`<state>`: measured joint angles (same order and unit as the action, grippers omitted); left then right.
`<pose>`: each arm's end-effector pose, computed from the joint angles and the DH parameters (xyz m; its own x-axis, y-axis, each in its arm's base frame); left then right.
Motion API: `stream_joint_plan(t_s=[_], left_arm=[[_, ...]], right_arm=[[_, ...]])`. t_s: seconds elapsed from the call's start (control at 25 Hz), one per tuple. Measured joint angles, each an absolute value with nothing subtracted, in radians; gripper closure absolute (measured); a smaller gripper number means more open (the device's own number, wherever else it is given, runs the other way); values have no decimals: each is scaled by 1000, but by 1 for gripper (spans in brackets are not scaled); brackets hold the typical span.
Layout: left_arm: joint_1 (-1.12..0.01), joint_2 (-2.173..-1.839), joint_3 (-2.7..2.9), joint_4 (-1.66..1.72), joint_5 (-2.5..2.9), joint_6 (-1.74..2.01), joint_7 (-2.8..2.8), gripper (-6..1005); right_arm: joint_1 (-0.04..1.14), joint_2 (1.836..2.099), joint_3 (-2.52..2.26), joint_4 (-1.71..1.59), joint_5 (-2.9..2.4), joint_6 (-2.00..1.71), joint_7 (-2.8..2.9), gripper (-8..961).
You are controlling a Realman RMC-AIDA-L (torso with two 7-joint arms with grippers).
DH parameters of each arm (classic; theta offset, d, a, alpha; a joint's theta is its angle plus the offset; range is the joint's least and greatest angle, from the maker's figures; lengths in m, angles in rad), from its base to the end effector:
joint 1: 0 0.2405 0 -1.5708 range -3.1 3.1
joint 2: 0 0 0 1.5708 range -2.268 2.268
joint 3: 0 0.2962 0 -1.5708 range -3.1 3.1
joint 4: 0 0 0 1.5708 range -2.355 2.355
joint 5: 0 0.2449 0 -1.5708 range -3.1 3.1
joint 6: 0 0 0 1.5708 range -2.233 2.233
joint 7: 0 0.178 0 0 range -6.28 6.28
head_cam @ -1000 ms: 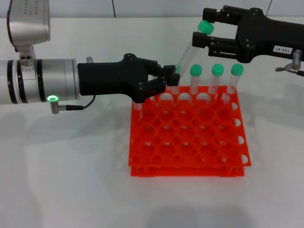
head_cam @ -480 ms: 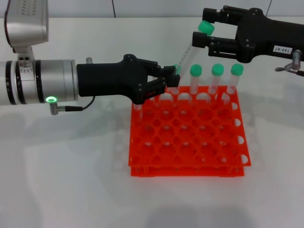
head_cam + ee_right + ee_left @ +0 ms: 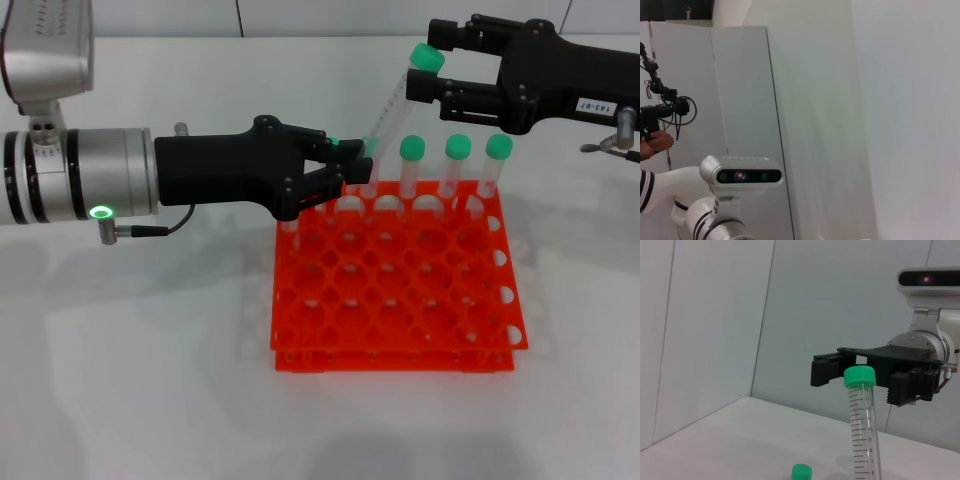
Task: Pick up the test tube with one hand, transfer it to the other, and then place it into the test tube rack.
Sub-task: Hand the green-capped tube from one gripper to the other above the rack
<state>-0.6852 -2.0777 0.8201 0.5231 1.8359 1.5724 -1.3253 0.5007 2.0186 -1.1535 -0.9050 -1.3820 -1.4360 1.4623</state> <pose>-0.2215 0.4096 -0.0785 0.7807 0.2368 0.5783 0.3018 -0.9532 -0.0171 0.1850 0.4229 -0.0064 0.7163 -0.0708 -0.6942 -0.2777 -0.9416 -0.1905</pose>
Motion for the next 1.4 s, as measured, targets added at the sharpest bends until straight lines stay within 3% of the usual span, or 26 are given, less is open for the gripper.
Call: stream_joint_plan(t_s=[0.68, 0.88, 1.4], left_arm=[[-684, -2075, 819, 524, 1836, 1572, -1325, 819], [-684, -2075, 819, 525, 1836, 1572, -1325, 820], [-687, -2075, 819, 525, 1836, 1572, -1325, 820]], right_arm=[[503, 2019, -1154, -905, -1382, -1436, 1461, 262], [504, 2019, -1154, -903, -1382, -1435, 1461, 378], [505, 2019, -1154, -902, -1382, -1436, 1461, 482]])
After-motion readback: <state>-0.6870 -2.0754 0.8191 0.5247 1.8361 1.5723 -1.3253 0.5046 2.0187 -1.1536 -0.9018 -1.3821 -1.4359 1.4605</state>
